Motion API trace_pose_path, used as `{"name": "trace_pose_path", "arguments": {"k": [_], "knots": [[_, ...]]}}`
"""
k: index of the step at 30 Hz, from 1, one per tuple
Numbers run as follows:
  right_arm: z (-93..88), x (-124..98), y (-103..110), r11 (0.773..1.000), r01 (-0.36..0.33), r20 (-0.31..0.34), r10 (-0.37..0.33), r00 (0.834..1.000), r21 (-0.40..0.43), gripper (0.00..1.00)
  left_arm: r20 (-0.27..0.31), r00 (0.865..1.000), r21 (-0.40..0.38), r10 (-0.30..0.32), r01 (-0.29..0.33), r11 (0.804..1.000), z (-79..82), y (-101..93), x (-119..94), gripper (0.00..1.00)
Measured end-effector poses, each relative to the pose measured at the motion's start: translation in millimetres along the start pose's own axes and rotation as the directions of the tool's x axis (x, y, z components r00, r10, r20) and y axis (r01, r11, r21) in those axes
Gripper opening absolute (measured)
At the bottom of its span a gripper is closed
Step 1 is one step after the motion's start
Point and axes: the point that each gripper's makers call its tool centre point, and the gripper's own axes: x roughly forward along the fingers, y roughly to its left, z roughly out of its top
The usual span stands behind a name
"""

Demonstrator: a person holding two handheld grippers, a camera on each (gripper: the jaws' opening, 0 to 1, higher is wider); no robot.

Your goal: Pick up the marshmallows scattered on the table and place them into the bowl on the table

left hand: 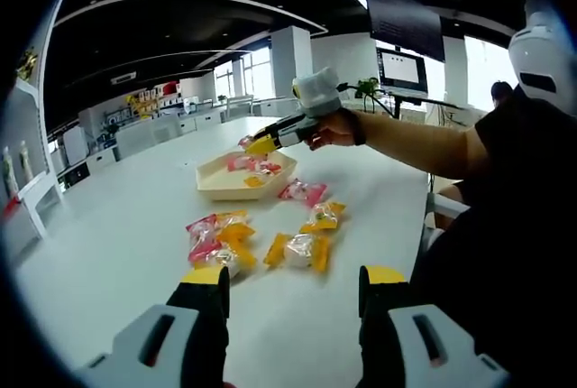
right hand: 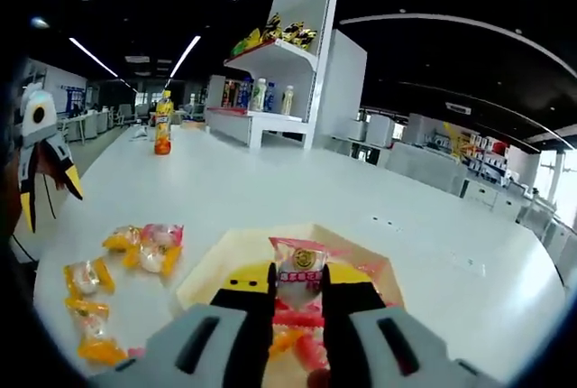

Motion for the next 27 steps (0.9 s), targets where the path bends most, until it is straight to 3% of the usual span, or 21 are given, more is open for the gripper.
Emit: {"name": "trace_pose_path", "arguments": {"k": [12,14,16,17,18,21,27], "knots": [[-2.0,1.4,1.7,0.999,0.0,0.006,0.0,1.0,0.045,0.21,0.023,1.0,-0.005,-0.019,0.019,1.0,7.1,-5.5,-1.6,0.57],[2.0,1.3,-2.2,0.998,0.013,0.035,-0.016,0.999,0.069,0.33,0.046,0.998,-0.011,-0.039,0.04,0.999,12.5,-9.7,-2.1,0.57],[6.2,2.2,-2.7,0.993,-0.001,0.064,-0.007,0.998,0.119,0.63,0.053,0.998,-0.009,-0.042,0.043,0.999,14.2,-10.6,-1.8,0.57],[7.7,1.3,-2.6,0.992,-0.007,0.075,-0.003,0.997,0.126,0.72,0.051,0.998,-0.007,-0.041,0.041,0.999,14.1,-10.4,-1.5,0.57],[9.5,-0.7,-2.6,0.993,-0.008,0.086,-0.002,0.996,0.117,0.74,0.048,0.998,-0.006,-0.039,0.04,0.999,13.6,-10.2,-1.2,0.57],[8.4,-6.7,-4.2,0.995,0.012,0.073,-0.019,0.997,0.099,0.63,0.048,0.998,-0.014,-0.044,0.045,0.999,13.2,-10.8,-0.7,0.57],[9.3,-9.9,-1.6,0.993,-0.002,0.074,-0.007,0.997,0.122,0.65,0.059,0.997,-0.01,-0.053,0.054,0.999,17.3,-13.8,0.8,0.57]]}}
